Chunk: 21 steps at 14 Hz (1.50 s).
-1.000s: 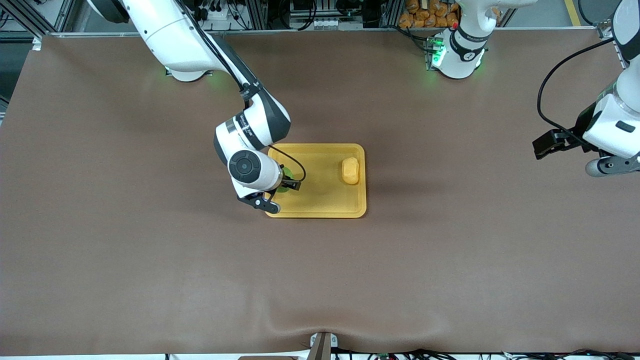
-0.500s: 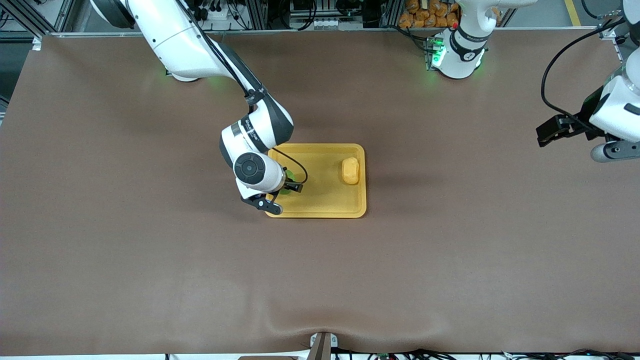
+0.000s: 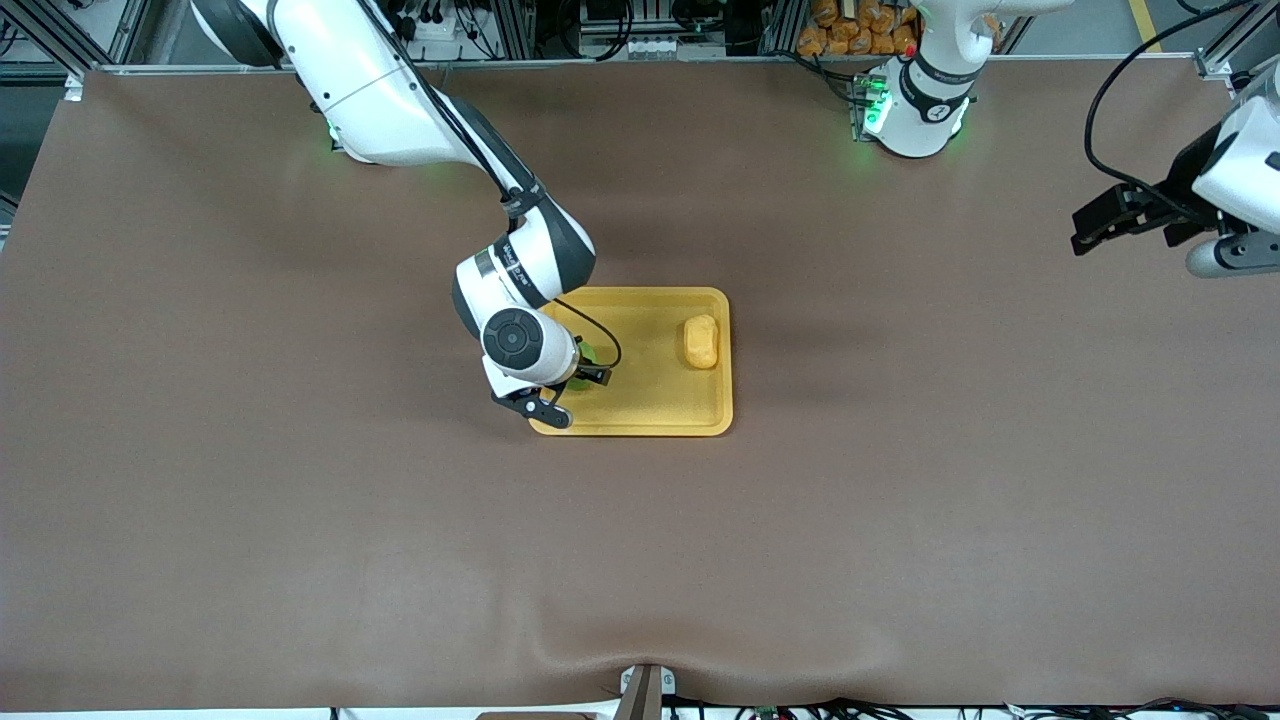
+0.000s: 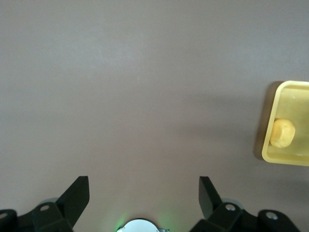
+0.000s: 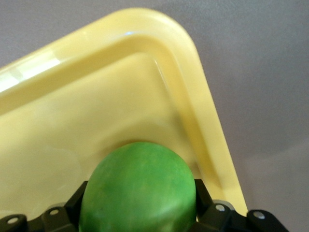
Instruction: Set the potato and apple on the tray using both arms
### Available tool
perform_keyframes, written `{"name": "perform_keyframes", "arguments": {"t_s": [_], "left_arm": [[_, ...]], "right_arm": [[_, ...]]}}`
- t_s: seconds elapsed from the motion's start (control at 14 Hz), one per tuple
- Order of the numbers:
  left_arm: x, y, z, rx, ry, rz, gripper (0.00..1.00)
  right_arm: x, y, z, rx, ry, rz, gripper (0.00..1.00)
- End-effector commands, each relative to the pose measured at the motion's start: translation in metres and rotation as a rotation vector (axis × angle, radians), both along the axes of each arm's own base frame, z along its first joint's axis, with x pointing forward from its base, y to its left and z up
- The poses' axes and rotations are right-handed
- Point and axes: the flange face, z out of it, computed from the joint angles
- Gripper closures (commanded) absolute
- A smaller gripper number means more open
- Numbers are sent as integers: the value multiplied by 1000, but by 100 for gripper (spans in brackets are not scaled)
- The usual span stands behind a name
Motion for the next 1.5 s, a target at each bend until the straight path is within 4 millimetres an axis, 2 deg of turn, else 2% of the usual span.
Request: {"name": "perform_keyframes", "arguments": {"t_s": [0.0,0.29,0.57,0.86,1.29,1.43], "left_arm": [[-22,2,1,-15,4,-15,0],[-27,-1,3,-36,1,-16,0],[-31,0,6,-36,-3,-14,0],[-29,0,5,-36,-2,-16,0],[-28,0,6,-34,2,-11,0],[-28,1,6,-34,2,-9,0]], "right_arm": [[-1,3,3,-10,-2,-51,0],[6,3,18,1,-11,-49,0],[20,4,55,-22,33,-19,0],[42,-6,91,-4,8,-41,0],[89,-67,165,-13,67,-105,0],[94,-91,171,-34,109,-126,0]]}}
